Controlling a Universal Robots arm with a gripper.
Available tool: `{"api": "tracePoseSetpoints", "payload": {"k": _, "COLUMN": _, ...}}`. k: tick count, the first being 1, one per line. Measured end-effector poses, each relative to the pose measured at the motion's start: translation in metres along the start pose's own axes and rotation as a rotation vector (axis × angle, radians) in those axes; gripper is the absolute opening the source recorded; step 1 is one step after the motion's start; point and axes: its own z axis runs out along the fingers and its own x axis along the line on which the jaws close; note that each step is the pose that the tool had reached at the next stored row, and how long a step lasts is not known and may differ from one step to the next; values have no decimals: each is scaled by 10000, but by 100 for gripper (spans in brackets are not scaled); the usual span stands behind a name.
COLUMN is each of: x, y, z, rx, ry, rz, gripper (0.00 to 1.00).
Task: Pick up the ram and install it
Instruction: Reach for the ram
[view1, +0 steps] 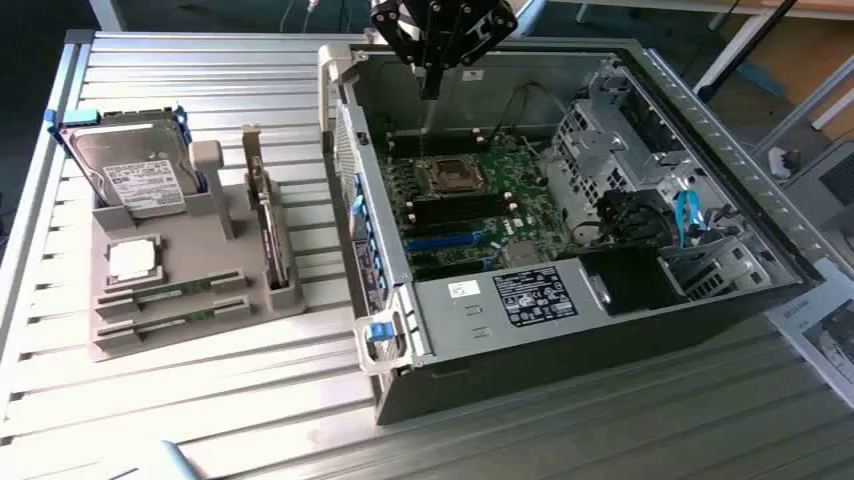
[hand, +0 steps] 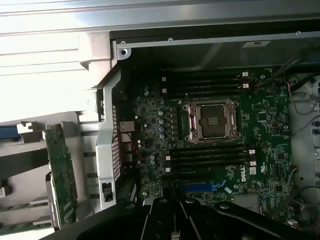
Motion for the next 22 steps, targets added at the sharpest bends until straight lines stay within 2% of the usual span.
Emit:
{"api": "tracePoseSetpoints", "payload": {"k": 8, "x": 3, "y": 0, "z": 0, "rx": 0, "ry": 0, "rz": 0, "gripper": 15}}
{"api": "tracePoseSetpoints", "payload": {"k": 11, "x": 82, "y": -6, "z": -3, "rx": 1, "ry": 0, "rz": -2, "gripper": 15}}
{"api": "tracePoseSetpoints", "payload": {"k": 13, "x": 214, "y": -16, "z": -7, "rx": 2, "ry": 1, "rz": -1, "gripper": 15}}
{"api": "tracePoseSetpoints", "payload": {"k": 17, "x": 608, "y": -46, "z": -17, "rx": 1, "ry": 1, "rz": -1, "gripper": 15}}
{"api": "tracePoseSetpoints", "payload": {"k": 22, "x": 852, "y": -64, "z": -24, "rx": 1, "ry": 1, "rz": 1, "gripper": 15}}
